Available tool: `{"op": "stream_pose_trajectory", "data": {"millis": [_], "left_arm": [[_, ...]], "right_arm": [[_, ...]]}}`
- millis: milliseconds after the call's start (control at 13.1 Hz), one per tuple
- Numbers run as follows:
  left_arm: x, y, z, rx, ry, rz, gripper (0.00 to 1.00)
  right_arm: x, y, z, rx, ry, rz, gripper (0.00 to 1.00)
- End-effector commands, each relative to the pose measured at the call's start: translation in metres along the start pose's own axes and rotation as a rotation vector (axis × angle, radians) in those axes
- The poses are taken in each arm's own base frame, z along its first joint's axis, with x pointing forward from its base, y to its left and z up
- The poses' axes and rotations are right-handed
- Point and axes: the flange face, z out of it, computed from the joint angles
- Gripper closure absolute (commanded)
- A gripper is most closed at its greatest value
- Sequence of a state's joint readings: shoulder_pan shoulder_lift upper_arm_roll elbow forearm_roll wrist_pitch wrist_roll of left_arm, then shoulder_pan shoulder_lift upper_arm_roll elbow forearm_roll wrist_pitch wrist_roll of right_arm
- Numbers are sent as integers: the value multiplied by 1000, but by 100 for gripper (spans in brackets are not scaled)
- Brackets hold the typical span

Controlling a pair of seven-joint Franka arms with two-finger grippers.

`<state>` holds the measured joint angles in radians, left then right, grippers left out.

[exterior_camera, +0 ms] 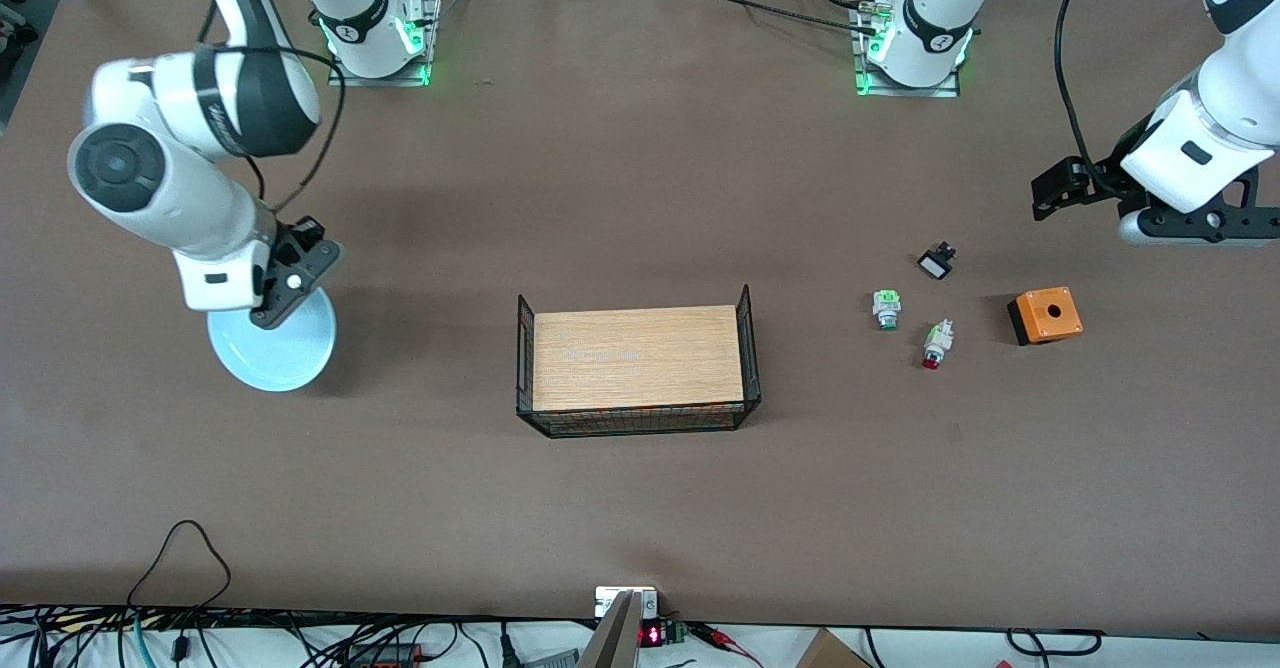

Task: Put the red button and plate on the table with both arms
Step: 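Carry the plate away from the basket and lower it with the right gripper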

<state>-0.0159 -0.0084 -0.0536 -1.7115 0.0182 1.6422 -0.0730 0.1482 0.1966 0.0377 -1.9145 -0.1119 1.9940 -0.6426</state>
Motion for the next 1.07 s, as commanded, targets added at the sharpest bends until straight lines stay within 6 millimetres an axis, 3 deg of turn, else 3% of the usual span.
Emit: {"op": "stream_pose_trajectory", "data": {"millis": [0,307,536,996], "left_arm": [[-5,3,-2,-16,-19,-5,0],[-5,3,-3,-15,-17,-4,0],[-5,4,-4,-15,-15,-4,0],[-4,4,-3,-15,-17,-4,0]], "right_arm": [[-13,-23,37,-68,15,-19,100],[-20,-40,72,-126,44,-62,100],[-5,-59,87,-116,44,61,100],[1,-64,142,-130,-46,389,100]]}}
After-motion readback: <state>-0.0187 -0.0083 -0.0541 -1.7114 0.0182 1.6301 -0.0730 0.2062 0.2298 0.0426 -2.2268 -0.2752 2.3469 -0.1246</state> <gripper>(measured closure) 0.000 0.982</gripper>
